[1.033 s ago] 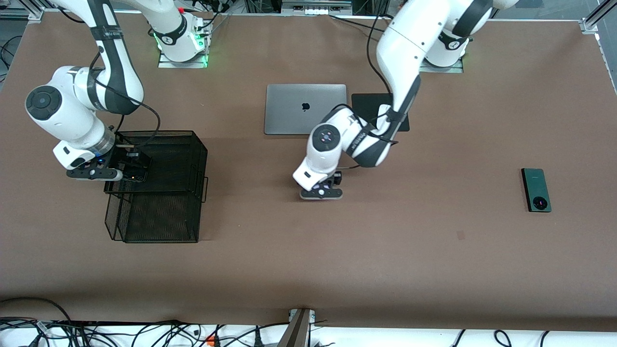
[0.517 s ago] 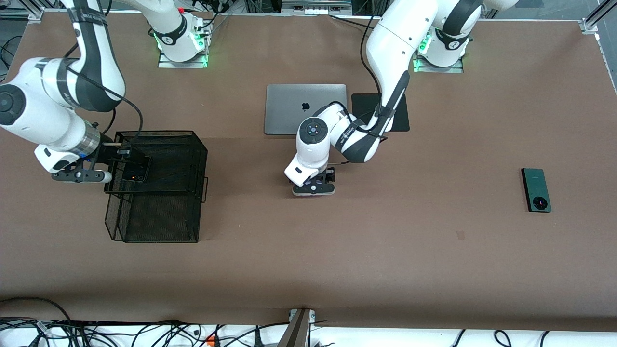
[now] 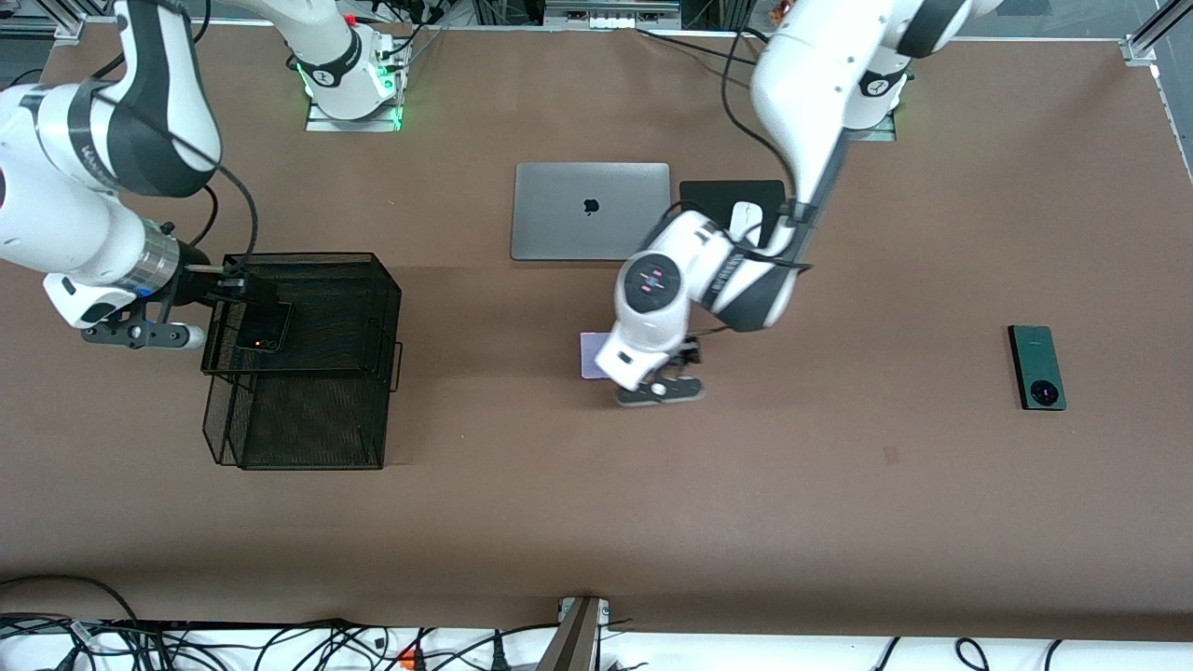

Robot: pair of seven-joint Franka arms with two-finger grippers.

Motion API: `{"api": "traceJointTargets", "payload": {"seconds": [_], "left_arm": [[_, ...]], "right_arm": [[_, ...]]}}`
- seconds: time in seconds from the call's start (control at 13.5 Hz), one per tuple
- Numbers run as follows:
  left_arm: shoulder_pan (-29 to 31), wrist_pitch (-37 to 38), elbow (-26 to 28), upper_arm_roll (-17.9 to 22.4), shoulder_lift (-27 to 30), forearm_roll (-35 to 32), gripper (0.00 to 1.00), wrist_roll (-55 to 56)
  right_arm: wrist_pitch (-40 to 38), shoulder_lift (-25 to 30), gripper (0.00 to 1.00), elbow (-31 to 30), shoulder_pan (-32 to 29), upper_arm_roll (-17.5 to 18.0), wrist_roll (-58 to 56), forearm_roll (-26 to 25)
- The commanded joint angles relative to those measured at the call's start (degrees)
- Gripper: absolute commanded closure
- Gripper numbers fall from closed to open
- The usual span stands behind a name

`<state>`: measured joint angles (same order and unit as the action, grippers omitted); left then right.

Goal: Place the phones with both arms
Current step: 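Set the white phone mid-table with the left gripper while the right gripper approaches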

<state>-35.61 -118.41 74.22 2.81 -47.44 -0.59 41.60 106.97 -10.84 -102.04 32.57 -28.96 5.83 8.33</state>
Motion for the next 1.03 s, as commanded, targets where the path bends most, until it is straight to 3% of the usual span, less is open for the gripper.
{"api": "traceJointTargets", "payload": {"seconds": [0.0, 0.22, 0.37, 0.66, 0.96], "left_arm": [[2.9, 0.3, 9.9, -0.3, 7.1, 0.3, 0.00, -5.3], [9.5, 0.4, 20.2, -0.3, 15.1, -1.9, 0.00, -17.1], [13.8, 1.0, 23.2, -0.3, 17.9, -2.7, 0.00, -21.8], [23.0, 5.9, 23.7, -0.3, 19.8, -7.8, 0.00, -35.7], [32.3, 5.4, 23.7, -0.4, 20.5, -11.5, 0.00, -48.6]], "right_arm": [[-1.5, -3.9, 0.01, 6.0, 4.2, 3.7, 10.6, 0.7], [1.2, -12.3, 0.01, 13.5, 6.7, 10.7, 19.4, 5.4], [7.9, -20.3, 0.01, 19.0, 9.4, 14.3, 21.8, 6.0], [19.1, -34.4, 0.01, 27.8, 15.4, 14.7, 27.8, 6.0], [27.5, -40.5, 0.01, 28.4, 17.9, 14.7, 29.5, 5.6]]}}
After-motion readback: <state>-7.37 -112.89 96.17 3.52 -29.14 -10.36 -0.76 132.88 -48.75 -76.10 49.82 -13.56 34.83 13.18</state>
